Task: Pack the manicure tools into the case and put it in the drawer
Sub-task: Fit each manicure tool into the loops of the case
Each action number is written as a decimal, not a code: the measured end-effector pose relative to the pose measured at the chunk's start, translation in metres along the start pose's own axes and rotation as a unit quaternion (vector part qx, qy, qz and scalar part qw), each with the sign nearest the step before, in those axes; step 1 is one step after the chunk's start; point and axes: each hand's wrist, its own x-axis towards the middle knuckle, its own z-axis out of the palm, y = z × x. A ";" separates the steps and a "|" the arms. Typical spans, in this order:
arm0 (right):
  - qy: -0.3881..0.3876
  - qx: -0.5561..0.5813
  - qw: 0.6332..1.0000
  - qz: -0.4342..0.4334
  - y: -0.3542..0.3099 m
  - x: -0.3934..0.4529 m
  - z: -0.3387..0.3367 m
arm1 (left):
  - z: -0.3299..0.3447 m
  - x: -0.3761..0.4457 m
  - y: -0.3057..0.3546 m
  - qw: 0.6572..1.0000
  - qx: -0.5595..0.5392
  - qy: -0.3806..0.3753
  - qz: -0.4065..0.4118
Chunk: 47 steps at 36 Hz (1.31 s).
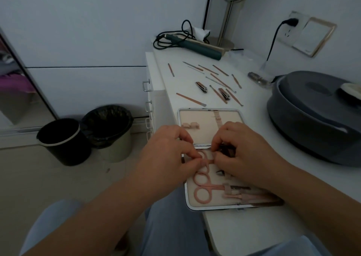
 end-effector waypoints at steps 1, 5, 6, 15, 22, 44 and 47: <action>-0.002 0.001 1.000 -0.001 0.000 0.000 0.000 | 0.000 0.000 -0.001 1.000 -0.003 0.001 0.000; 0.012 0.016 1.000 -0.004 0.003 -0.006 -0.006 | 0.003 -0.002 -0.002 1.000 -0.013 0.018 0.002; 0.020 0.019 1.000 -0.001 0.005 -0.008 -0.007 | 0.004 -0.002 -0.002 1.000 -0.017 0.026 0.001; 0.050 0.065 0.996 0.025 0.018 -0.027 -0.006 | 0.013 -0.011 0.003 0.996 -0.058 0.069 -0.020; 0.060 0.121 0.990 0.026 0.019 -0.034 -0.010 | 0.013 -0.016 0.005 0.995 -0.072 0.064 -0.025; 0.074 0.129 0.988 0.035 0.021 -0.035 -0.008 | 0.013 -0.015 0.003 0.994 -0.076 0.071 -0.023; 0.076 0.131 0.988 0.032 0.021 -0.036 -0.008 | 0.012 -0.015 0.001 0.994 -0.076 0.070 -0.015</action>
